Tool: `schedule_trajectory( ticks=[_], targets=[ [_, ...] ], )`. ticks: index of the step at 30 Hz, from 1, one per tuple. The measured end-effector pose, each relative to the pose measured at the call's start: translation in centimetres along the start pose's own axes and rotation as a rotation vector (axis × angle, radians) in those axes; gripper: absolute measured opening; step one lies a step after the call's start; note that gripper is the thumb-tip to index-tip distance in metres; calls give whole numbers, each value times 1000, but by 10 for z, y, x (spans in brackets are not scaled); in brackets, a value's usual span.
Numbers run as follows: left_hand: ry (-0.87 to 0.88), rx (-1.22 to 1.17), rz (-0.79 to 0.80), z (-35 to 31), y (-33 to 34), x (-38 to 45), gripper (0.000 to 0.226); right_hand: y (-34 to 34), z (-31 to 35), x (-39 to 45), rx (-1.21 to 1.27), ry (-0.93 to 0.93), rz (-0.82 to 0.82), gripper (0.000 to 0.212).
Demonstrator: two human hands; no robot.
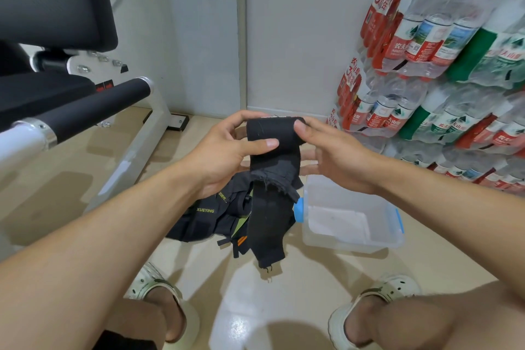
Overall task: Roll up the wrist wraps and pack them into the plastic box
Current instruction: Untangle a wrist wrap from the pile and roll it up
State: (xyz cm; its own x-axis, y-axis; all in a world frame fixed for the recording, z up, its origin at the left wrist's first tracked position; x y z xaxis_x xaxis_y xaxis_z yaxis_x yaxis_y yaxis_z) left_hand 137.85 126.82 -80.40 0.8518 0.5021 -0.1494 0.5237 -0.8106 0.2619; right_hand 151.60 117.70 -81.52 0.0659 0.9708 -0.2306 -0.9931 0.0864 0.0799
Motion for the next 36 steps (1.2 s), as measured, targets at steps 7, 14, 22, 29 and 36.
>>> schedule_trajectory(
  ticks=[7, 14, 22, 29, 36],
  targets=[
    [38, 32, 11, 0, 0, 0, 49, 5, -2, 0, -20, -21, -42, 60],
    [-15, 42, 20, 6, -4, 2, 68, 0, 4, 1, -13, -117, -71, 53],
    [-141, 16, 75, 12, 4, -2, 58, -5, 15, -5, -109, -258, -127, 50],
    [-106, -87, -7, 8, 3, 0, 34, -5, 20, -5, -163, -322, -124, 57],
    [-13, -89, 3, -2, 0, 0, 36, -7, 11, -4, 126, -121, -13, 65]
  ],
)
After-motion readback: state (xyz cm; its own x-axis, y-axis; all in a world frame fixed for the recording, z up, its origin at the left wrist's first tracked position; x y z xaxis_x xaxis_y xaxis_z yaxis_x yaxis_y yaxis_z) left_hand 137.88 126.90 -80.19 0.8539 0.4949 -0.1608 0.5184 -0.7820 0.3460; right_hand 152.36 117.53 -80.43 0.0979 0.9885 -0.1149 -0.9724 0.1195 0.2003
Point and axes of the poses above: each hand's wrist, its own x-axis towards the middle knuckle, its own y-axis out of the palm, z = x × y, the point moved 7 cm from there along x, towards the middle knuckle, and after that the axes turned 6 degrees about z, right-handed, at the moved point
